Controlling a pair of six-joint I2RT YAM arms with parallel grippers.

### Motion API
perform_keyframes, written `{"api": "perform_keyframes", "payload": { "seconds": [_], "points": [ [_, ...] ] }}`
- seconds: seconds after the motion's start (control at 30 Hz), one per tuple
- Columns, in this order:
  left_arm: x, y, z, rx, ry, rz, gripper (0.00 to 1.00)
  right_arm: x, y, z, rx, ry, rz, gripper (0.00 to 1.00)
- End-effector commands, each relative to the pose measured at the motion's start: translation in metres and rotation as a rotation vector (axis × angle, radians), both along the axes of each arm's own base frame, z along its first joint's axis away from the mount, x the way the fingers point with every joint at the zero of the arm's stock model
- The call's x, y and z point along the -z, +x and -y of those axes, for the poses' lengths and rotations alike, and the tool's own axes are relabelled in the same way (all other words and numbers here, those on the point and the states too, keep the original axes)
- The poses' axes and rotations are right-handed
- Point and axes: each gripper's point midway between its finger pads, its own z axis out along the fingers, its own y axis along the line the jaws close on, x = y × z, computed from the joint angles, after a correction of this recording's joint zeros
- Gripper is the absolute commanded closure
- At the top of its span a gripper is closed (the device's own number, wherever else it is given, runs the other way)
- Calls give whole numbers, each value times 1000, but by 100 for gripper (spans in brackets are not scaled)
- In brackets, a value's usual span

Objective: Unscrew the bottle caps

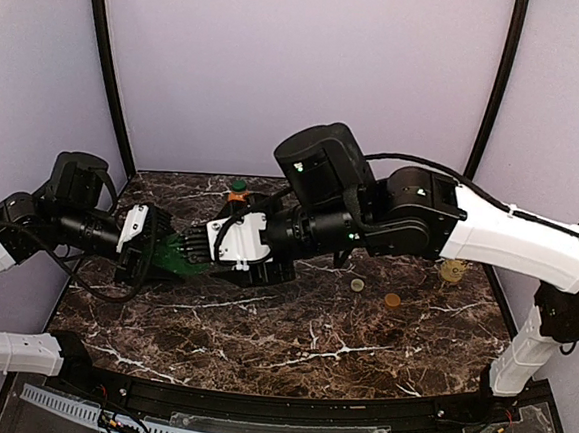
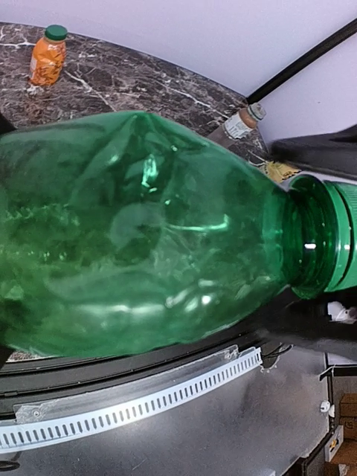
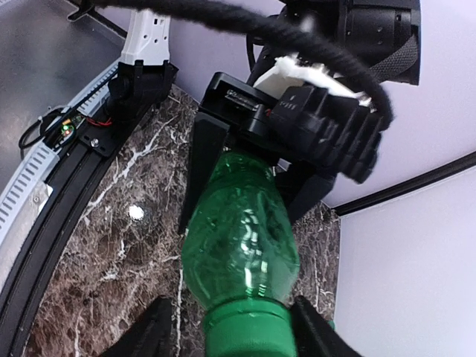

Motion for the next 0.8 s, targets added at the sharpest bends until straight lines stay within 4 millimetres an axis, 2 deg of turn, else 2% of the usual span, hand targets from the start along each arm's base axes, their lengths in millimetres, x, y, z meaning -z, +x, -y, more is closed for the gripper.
{"api": "perform_keyframes", "payload": {
  "seconds": [0.0,0.07,0.17,0.23,0.3,0.33,0.37,0.4,0.43,0.47,0.5,0.53,0.63,0.77],
  "points": [
    [-31,5,7,3,-83,101,86,-9,-2,-9,34,97,-8,37],
    [-29,21,4,-63,-66,157,84,-36,2,1,73,193,-70,30],
    [-31,51,-2,-188,-45,283,83,-64,10,17,131,306,-220,20],
    [-36,68,-6,-255,-38,364,82,-76,16,26,164,370,-316,9],
    [-42,82,-10,-308,-34,455,82,-84,29,32,235,424,-435,3],
    [-39,86,-11,-307,-10,507,82,-87,39,34,291,450,-510,2],
    [-49,96,-15,-342,-1,605,83,-89,55,35,369,482,-597,3],
    [-46,102,-17,-364,11,644,82,-88,71,36,459,508,-719,3],
    [-63,115,-22,-430,3,760,83,-86,87,39,533,523,-853,5],
    [-63,123,-26,-468,19,809,83,-81,98,39,575,524,-997,8],
    [-78,132,-32,-523,25,918,83,-78,107,38,599,528,-1106,11],
    [-84,136,-33,-546,16,973,82,-74,115,37,620,536,-1193,14],
    [-90,139,-35,-549,57,1070,82,-68,121,22,603,539,-1273,17],
    [-90,143,-38,-569,91,1084,83,-63,128,11,609,547,-1319,22]
  ]
}}
